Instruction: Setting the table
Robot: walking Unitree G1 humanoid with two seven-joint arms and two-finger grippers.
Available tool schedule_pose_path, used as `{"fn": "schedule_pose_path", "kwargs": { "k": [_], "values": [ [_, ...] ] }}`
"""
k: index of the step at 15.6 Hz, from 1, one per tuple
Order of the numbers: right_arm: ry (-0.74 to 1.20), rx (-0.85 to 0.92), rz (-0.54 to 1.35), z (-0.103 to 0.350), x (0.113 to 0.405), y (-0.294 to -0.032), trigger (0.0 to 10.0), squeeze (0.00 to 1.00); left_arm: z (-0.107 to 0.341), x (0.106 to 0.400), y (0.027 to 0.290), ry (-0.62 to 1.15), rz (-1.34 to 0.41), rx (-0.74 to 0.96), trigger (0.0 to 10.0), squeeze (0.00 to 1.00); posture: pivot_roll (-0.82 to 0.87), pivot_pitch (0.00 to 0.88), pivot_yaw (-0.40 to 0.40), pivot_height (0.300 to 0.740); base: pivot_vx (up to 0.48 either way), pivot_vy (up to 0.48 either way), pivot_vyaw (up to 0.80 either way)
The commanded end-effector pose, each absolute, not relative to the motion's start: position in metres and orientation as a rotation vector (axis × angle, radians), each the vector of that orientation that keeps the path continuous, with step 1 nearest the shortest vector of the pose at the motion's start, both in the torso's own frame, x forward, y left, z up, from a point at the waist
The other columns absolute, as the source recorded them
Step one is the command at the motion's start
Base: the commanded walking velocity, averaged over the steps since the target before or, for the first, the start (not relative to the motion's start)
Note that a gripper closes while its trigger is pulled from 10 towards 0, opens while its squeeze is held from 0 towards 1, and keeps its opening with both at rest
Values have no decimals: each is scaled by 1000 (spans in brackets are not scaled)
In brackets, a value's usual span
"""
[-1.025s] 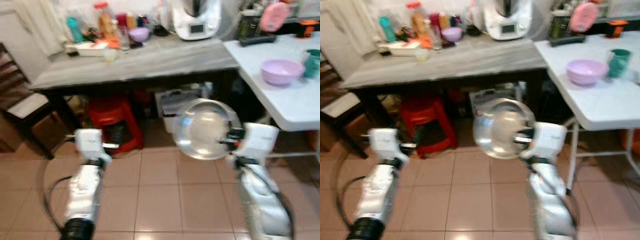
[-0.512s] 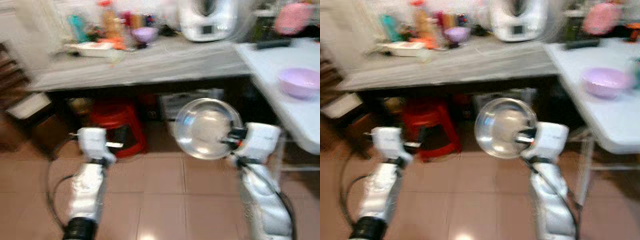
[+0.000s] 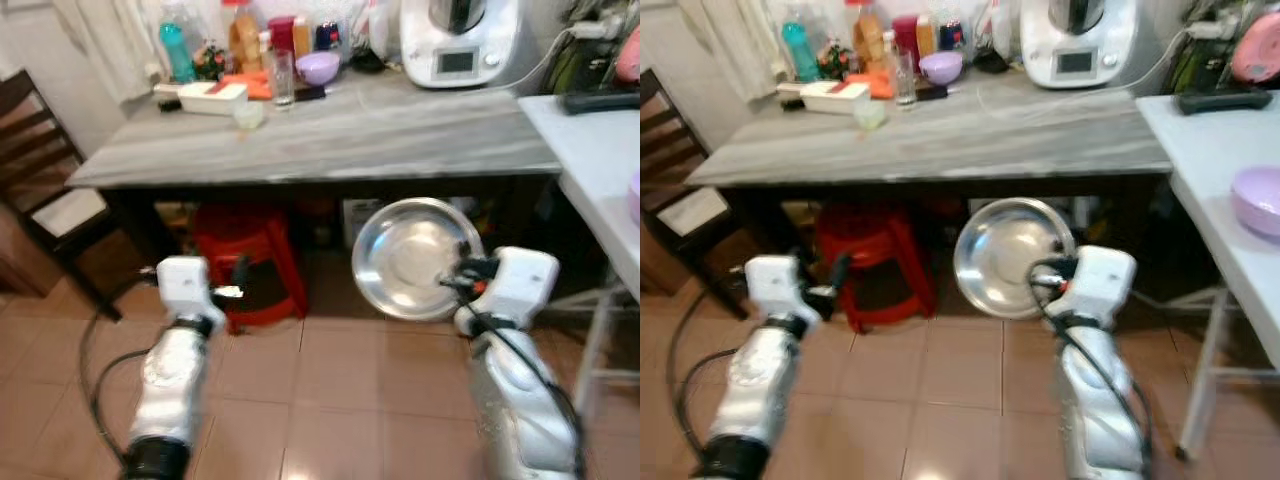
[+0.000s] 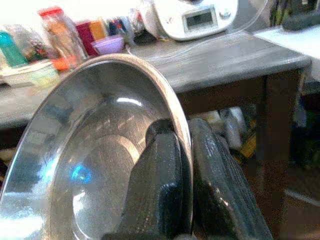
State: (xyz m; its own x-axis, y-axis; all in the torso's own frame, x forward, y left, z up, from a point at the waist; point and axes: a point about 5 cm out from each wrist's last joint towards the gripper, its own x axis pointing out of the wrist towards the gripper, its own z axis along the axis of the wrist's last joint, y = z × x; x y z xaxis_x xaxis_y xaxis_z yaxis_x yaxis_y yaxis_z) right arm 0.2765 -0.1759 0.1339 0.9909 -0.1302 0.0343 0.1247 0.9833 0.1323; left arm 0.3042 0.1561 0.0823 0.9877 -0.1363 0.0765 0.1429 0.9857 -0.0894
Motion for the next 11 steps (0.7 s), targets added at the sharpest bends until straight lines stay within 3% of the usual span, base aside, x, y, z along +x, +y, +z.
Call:
{"fn": "schedule_pose_path", "kwargs": {
  "k": [1, 5, 11],
  "values": [
    [-62, 163, -102, 139, 279, -165, 10000, 0, 86, 305, 173, -79, -105, -70, 10000, 0, -126, 0, 110, 740, 394, 0, 0],
    [-71, 148, -122, 140, 277, -169, 10000, 0, 87, 300, 176, -86, -109, -66, 10000, 0, -127, 2, 110, 740, 395, 0, 0],
    [-70, 124, -200, 139, 272, -189, 10000, 0, 80, 269, 180, -75, -168, -26, 10000, 0, -129, 1, 108, 740, 393, 0, -102]
  ]
}}
